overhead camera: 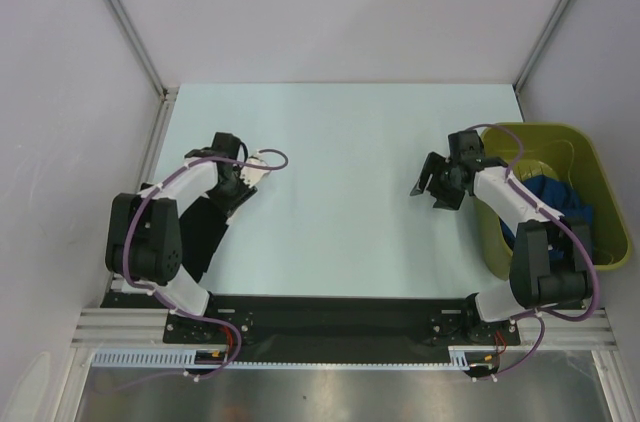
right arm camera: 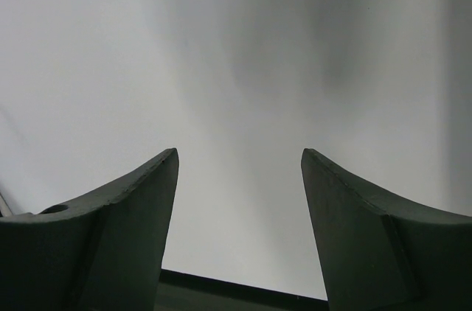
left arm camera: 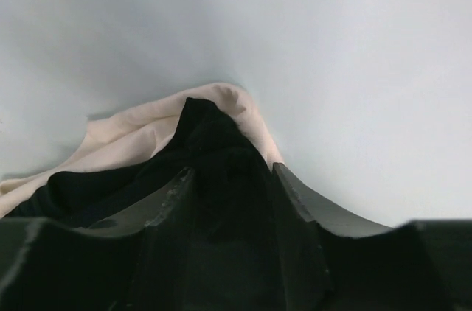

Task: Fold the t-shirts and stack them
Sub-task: Neatly place the folded tshirt to the corner

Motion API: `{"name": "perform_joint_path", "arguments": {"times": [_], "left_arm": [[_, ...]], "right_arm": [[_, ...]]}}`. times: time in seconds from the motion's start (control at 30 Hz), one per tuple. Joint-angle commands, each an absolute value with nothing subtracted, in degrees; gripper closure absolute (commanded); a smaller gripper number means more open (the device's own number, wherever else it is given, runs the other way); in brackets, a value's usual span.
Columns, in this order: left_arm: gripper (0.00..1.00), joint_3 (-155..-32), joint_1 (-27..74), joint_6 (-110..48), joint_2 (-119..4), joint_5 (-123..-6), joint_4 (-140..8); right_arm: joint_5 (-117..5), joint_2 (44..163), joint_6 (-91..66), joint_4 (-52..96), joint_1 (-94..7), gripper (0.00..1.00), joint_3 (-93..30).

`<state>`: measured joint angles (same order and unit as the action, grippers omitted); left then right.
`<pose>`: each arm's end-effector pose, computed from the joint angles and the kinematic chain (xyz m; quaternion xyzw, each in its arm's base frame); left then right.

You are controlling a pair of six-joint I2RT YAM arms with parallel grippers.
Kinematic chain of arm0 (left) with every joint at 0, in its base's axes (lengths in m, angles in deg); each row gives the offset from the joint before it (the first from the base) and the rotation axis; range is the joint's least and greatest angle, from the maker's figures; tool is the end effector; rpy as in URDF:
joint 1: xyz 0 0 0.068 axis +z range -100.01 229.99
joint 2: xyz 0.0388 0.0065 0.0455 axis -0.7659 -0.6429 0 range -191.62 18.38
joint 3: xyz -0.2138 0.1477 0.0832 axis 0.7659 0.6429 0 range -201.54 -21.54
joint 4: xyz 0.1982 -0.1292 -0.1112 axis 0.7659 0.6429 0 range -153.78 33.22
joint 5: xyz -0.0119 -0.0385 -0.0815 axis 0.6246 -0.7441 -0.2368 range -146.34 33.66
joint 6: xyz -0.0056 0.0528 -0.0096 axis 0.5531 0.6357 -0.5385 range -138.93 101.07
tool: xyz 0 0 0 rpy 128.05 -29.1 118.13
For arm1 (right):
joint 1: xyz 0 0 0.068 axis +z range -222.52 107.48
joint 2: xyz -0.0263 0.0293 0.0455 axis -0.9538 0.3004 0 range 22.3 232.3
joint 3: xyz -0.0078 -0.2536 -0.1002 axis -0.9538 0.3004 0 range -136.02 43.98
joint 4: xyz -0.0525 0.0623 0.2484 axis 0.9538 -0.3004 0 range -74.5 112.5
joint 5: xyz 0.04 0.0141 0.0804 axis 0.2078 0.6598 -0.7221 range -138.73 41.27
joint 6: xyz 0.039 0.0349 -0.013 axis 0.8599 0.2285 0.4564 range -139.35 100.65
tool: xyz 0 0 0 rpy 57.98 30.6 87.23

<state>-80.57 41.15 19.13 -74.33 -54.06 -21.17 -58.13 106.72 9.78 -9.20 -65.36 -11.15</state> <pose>0.2922 -0.0440 0.1848 0.3929 0.9116 0.0492 0.1105 0.2872 0.0420 0.2132 0.1637 0.9511 0.1532 0.2124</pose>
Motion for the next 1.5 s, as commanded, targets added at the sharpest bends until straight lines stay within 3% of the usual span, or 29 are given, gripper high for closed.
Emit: {"name": "perform_joint_path", "arguments": {"times": [0.0, 0.07, 0.2, 0.53, 0.63, 0.67, 0.73, 0.77, 0.8, 1.03, 1.27, 1.3, 1.4, 1.43, 1.47], "left_arm": [[0.5, -81.7, 40.2, 16.4, -76.2, -56.5, -21.8], [0.43, -81.7, 40.2, 15.8, -76.6, -52.8, -22.3], [0.4, -81.1, 39.3, 14.2, -76.0, -52.2, -25.3], [0.48, -76.5, 36.2, 12.4, -79.7, -51.1, -31.4], [0.58, -76.3, 36.3, 11.0, -81.4, -47.9, -33.5], [0.72, -76.4, 36.3, 10.3, -82.0, -47.0, -34.3], [0.86, -76.8, 36.3, 9.4, -83.3, -44.8, -36.3], [0.99, -77.0, 36.5, 8.8, -83.5, -44.0, -37.1], [1.0, -77.4, 36.8, 8.5, -83.7, -42.9, -39.0], [1.0, -83.8, 42.9, 7.3, -85.5, -37.5, -43.7], [0.98, -91.6, 45.1, 8.4, -88.0, -42.8, -41.8], [0.95, -91.5, 44.9, 8.7, -87.6, -45.5, -40.5], [0.74, -89.6, 44.8, 9.5, -85.3, -49.3, -39.4], [0.58, -88.9, 44.8, 10.2, -84.6, -50.2, -39.3], [0.52, -87.8, 44.9, 10.4, -83.8, -50.8, -38.9]], "right_arm": [[-57.2, 104.6, 8.4, -9.4, -65.8, 0.27, -11.0], [-57.2, 104.6, 8.3, -9.5, -66.0, 0.27, -11.1], [-57.1, 104.3, 8.2, -9.5, -66.2, 0.27, -10.8], [-56.5, 103.5, 7.9, -10.1, -66.6, 0.27, -10.5], [-56.7, 103.8, 7.9, -10.0, -66.8, 0.27, -10.3], [-56.8, 103.9, 8.0, -9.9, -66.9, 0.27, -10.4], [-57.2, 103.9, 7.9, -9.8, -67.0, 0.27, -10.6], [-57.3, 103.9, 8.0, -9.8, -67.0, 0.27, -10.6], [-57.2, 103.9, 7.9, -9.9, -67.0, 0.27, -10.9], [-57.2, 103.9, 7.5, -10.3, -67.4, 0.27, -11.2], [-57.2, 103.5, 7.5, -10.5, -67.7, 0.27, -11.7], [-57.1, 103.4, 7.5, -10.6, -67.7, 0.27, -11.6], [-56.9, 102.9, 7.5, -10.8, -68.0, 0.27, -11.3], [-56.9, 103.0, 7.5, -10.8, -68.0, 0.27, -11.2], [-57.0, 103.0, 7.5, -10.7, -68.1, 0.27, -11.2]]}}
